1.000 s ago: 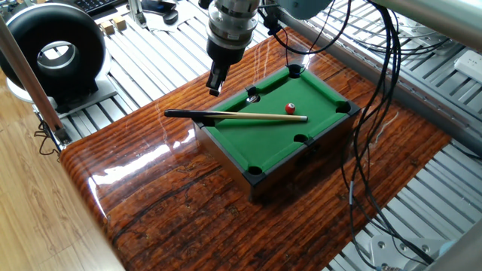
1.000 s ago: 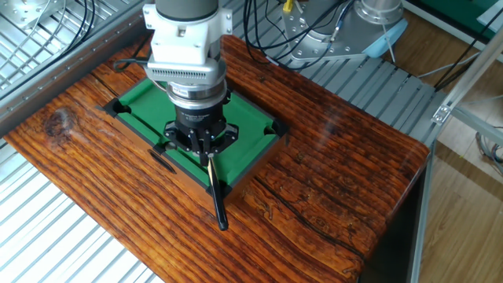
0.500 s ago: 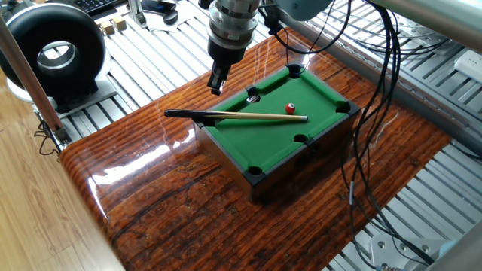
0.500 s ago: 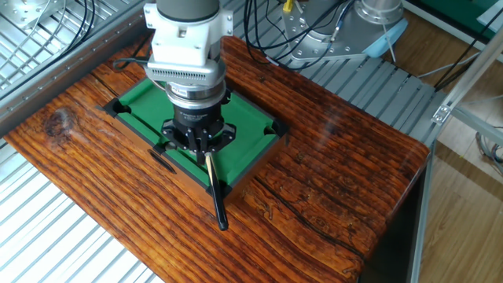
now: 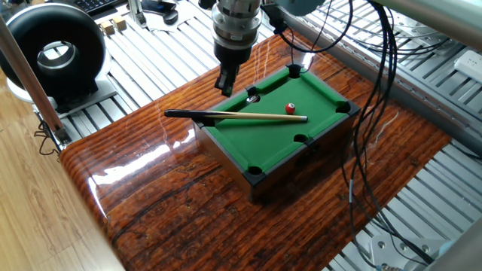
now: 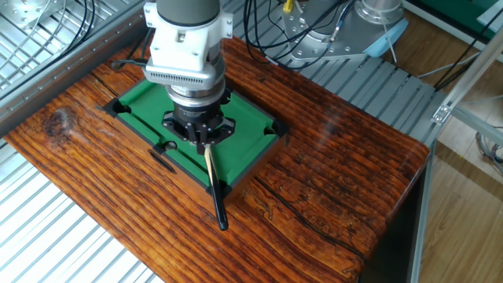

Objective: Hit the pool ball

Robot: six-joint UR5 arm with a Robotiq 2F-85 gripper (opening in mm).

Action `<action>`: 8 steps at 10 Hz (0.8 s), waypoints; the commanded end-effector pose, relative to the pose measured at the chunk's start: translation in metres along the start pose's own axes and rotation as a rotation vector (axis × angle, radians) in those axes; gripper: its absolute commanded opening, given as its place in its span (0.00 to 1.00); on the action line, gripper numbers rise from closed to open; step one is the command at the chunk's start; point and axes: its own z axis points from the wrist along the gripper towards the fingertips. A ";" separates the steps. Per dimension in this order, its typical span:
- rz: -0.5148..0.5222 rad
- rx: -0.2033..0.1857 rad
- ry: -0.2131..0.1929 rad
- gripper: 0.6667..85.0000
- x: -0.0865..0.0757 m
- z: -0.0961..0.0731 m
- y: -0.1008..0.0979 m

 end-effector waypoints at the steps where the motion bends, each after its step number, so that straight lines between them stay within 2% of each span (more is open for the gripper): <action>1: -0.023 -0.074 -0.071 0.28 -0.022 0.000 0.017; 2: -0.025 -0.065 -0.093 0.39 -0.039 0.008 0.008; 3: -0.080 -0.081 -0.174 0.66 -0.070 0.017 0.006; 4: -0.114 -0.096 -0.211 0.82 -0.084 0.021 0.009; 7: -0.145 -0.078 -0.190 0.79 -0.090 0.035 -0.001; 8: -0.145 -0.076 -0.167 0.78 -0.087 0.036 -0.001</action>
